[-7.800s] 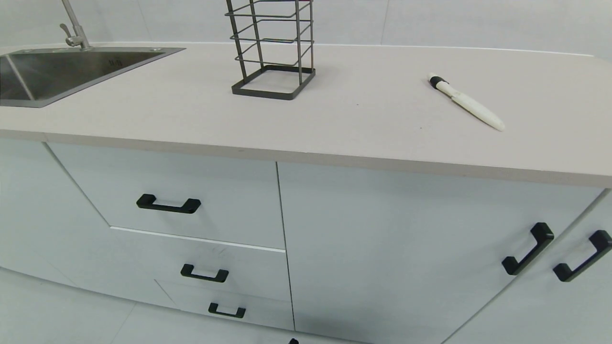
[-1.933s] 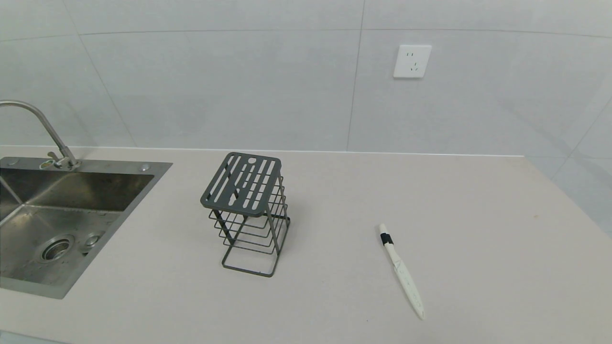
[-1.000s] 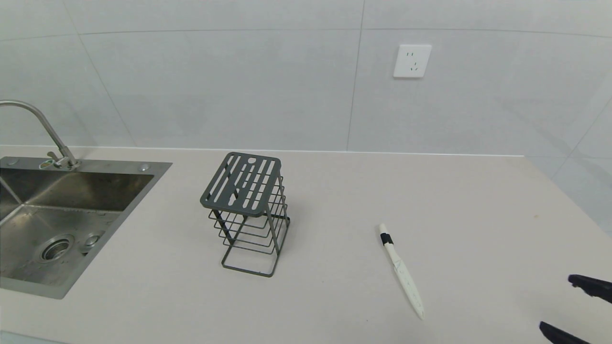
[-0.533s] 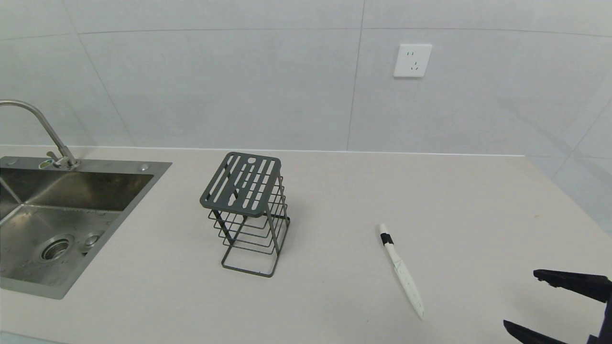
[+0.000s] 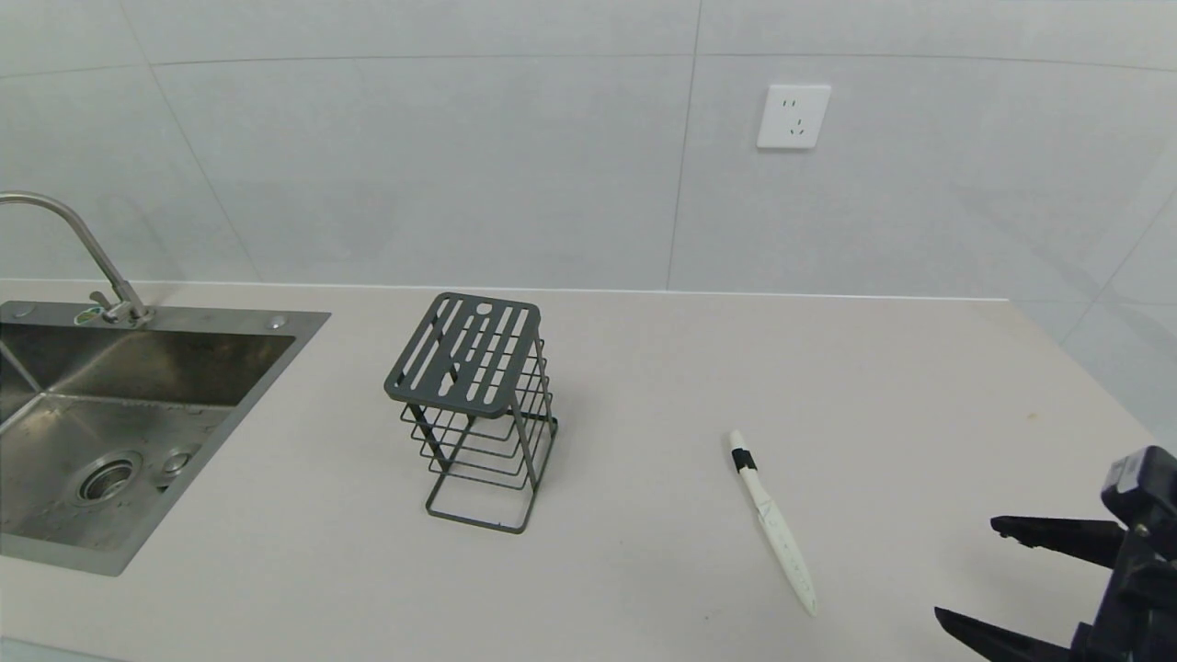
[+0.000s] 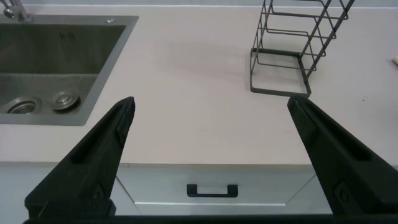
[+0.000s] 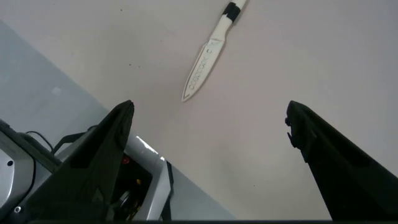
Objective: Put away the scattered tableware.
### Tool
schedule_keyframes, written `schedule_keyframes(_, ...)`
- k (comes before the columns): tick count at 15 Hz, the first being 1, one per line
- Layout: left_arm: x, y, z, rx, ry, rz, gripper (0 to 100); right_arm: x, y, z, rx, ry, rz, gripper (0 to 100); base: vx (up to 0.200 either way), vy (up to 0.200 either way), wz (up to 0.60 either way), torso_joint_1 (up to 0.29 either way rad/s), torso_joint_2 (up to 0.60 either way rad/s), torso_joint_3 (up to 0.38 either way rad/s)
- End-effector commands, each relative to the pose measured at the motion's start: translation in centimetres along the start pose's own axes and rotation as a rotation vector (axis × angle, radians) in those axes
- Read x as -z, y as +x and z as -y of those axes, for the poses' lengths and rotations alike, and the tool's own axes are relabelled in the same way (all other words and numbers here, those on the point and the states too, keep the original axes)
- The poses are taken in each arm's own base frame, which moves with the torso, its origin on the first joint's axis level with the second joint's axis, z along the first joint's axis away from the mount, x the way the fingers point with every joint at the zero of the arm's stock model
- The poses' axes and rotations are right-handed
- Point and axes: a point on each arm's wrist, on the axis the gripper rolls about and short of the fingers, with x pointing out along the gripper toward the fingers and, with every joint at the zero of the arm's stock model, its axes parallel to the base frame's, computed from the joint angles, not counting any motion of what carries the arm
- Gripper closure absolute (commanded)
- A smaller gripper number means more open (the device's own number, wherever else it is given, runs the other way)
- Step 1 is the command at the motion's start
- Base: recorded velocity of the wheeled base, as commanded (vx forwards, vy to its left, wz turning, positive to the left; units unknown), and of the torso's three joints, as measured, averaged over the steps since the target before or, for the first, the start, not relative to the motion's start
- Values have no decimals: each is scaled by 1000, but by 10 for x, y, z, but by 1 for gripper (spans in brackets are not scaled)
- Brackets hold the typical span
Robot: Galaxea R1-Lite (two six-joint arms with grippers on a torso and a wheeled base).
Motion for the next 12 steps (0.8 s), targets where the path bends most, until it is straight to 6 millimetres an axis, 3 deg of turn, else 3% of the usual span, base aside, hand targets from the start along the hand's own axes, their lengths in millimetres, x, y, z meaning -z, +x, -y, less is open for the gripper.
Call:
schedule_keyframes(1, 0, 0, 0, 0, 0, -1, 0, -1, 17, 3, -27, 7, -38, 0, 0, 0, 0, 0, 0, 0)
schedule_keyframes(12, 0, 0, 0, -3, 0, -1, 0, -19, 60, 1, -47, 1, -29, 0, 0, 0, 0, 0, 0, 0)
